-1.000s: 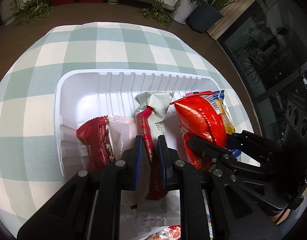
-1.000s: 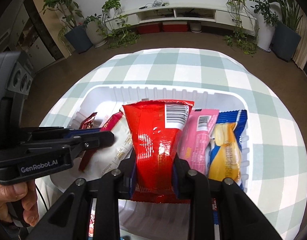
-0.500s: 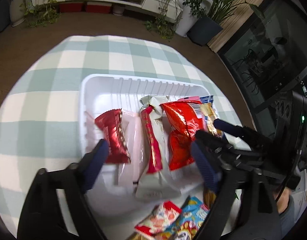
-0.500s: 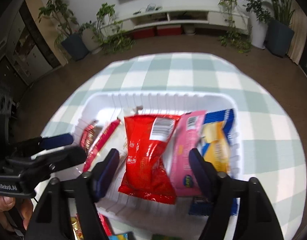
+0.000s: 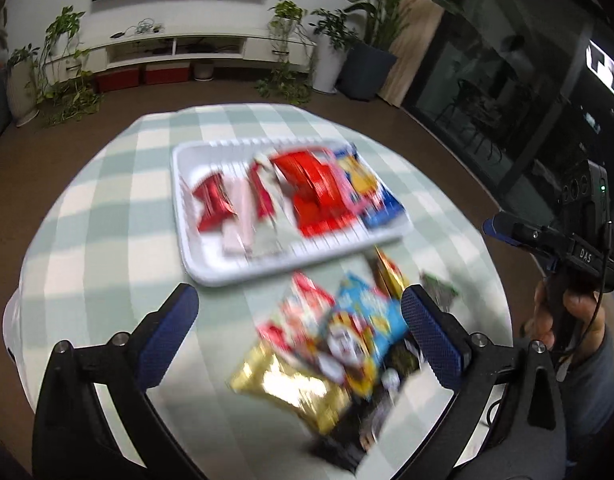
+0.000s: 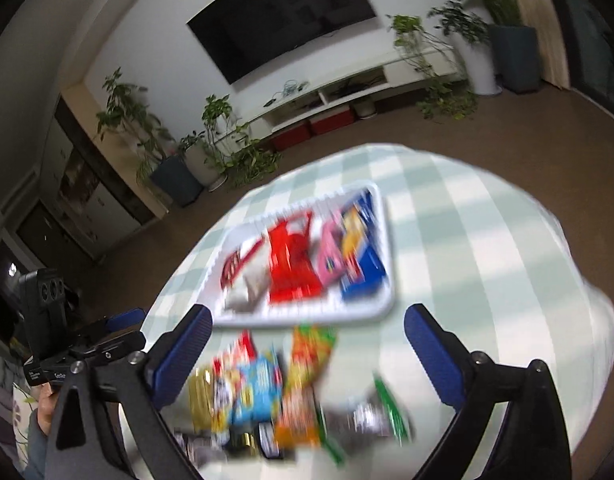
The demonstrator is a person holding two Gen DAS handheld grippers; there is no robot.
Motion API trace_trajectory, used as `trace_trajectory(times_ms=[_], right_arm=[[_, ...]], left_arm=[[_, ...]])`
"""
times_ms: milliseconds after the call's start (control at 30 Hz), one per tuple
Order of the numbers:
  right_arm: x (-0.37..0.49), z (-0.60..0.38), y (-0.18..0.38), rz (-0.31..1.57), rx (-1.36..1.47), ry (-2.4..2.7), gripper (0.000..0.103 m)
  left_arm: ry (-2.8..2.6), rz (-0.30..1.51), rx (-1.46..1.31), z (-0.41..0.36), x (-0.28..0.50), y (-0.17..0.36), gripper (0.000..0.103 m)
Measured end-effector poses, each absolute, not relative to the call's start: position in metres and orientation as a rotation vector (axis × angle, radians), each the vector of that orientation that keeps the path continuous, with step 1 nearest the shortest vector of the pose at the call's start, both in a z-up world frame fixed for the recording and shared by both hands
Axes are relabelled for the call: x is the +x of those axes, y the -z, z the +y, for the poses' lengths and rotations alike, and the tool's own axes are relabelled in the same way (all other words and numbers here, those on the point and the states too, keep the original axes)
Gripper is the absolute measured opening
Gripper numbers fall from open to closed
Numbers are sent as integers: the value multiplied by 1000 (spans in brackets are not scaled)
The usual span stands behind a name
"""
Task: Organize snacks
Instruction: 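Move the left tool to the pile and grasp the black snack bag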
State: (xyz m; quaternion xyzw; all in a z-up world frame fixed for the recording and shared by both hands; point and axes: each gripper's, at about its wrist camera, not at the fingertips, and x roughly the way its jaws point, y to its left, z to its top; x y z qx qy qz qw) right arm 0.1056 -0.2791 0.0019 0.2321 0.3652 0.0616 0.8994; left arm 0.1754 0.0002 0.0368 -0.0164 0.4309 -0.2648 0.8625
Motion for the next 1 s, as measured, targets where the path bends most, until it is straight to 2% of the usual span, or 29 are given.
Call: trace_trajectory(times_ms=[233, 633, 733, 800, 833, 900, 1000], right_arm=[[45, -268, 38, 760, 579, -99, 99], [39, -246, 51, 794, 466, -115, 98], [37, -244, 52, 793, 455, -117, 97], [36, -244, 52, 795, 454, -118, 97], [36, -244, 52, 796, 455, -118, 96], [36, -244, 52, 796, 456, -118, 96], [36, -244, 53, 793, 460, -116, 95]], left_arm=[[612, 924, 117, -34, 115, -7, 103], [675, 949, 386, -78, 87, 27, 100], [703, 977, 427, -86, 90, 32, 89], [720, 1005, 446, -91, 94, 36, 74], [728, 1016, 452, -93, 95, 37, 70], [735, 1053, 471, -98, 98, 42, 56], [750, 1081, 491, -102, 99, 46, 50]])
